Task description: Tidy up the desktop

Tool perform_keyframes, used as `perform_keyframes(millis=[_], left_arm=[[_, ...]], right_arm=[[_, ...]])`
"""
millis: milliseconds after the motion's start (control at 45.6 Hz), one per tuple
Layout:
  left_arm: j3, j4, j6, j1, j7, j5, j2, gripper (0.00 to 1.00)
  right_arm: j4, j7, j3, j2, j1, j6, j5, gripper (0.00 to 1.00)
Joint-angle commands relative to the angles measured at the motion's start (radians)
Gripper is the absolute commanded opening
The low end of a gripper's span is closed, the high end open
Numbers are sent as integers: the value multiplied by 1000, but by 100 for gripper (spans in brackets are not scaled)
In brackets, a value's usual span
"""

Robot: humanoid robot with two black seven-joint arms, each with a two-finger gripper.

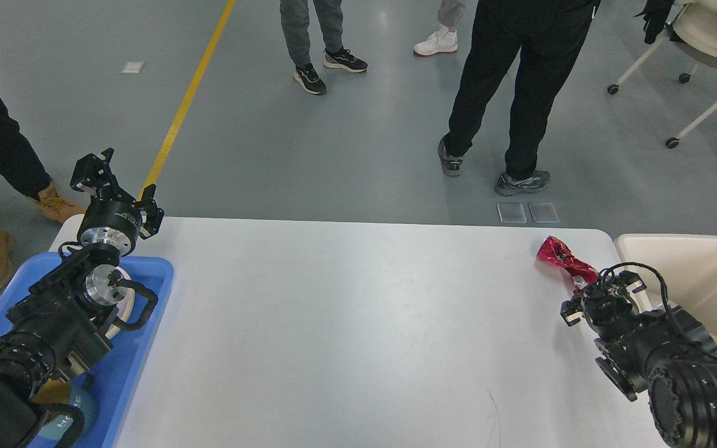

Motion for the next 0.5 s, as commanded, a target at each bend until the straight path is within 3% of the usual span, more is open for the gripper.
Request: perform_keyframes(millis=[0,175,307,482], left_arm=[[0,0,0,0,0,0,0,96],[0,0,0,0,0,0,0,96],[0,0,0,0,0,0,0,96],[0,0,0,0,0,0,0,96]], right_arm=[[0,0,0,1,0,2,0,59],[0,0,-5,0,0,2,0,55],[2,1,-5,0,0,2,0,45],[2,1,-5,0,-2,3,0,45]])
